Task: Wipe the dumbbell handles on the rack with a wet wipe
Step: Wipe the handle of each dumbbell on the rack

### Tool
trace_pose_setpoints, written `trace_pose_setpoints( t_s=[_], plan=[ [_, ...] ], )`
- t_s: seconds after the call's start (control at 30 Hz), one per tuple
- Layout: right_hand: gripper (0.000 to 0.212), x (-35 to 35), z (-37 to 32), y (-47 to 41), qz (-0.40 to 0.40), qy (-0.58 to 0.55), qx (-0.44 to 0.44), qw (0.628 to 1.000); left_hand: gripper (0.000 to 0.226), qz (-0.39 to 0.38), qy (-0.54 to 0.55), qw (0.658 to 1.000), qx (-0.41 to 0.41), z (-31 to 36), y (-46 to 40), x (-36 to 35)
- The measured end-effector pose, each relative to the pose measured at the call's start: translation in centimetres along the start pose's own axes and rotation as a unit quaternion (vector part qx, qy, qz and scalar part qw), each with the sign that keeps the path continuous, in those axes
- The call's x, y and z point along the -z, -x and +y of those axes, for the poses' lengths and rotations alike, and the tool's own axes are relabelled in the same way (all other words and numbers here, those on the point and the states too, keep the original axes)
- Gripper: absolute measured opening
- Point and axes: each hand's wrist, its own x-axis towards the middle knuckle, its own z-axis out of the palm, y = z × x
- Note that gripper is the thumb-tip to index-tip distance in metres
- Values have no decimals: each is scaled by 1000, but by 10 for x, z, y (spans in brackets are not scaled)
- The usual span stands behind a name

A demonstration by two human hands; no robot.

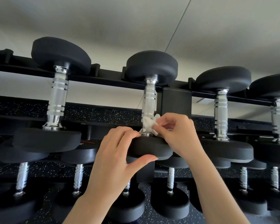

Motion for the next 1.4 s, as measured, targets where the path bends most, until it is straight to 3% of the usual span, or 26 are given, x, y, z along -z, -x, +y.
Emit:
trace_pose_setpoints(
  t_s=[0.33,0.7,0.8,0.9,1.07,1.2,1.4],
  plan=[
    [14,-14,-3,-22,152,-124,-29,980,52,-10,6,1000,18,3,0,1],
    [16,-15,-23,-68,220,-218,-44,950,50,-15,12,999,29,4,0,1],
    [11,-17,-17,-63,180,-232,-39,955,51,-17,6,999,27,3,1,1],
    [21,-18,-11,-60,134,-255,-42,957,53,-19,3,999,27,2,0,1],
    [19,-19,-11,-70,128,-299,-60,944,53,-20,7,999,24,3,0,0],
    [18,-19,-10,-76,86,-388,-97,912,51,-20,7,999,26,2,0,1],
    [16,-12,-2,-79,-41,-506,-107,855,52,-15,8,1000,25,3,0,0]
  ],
)
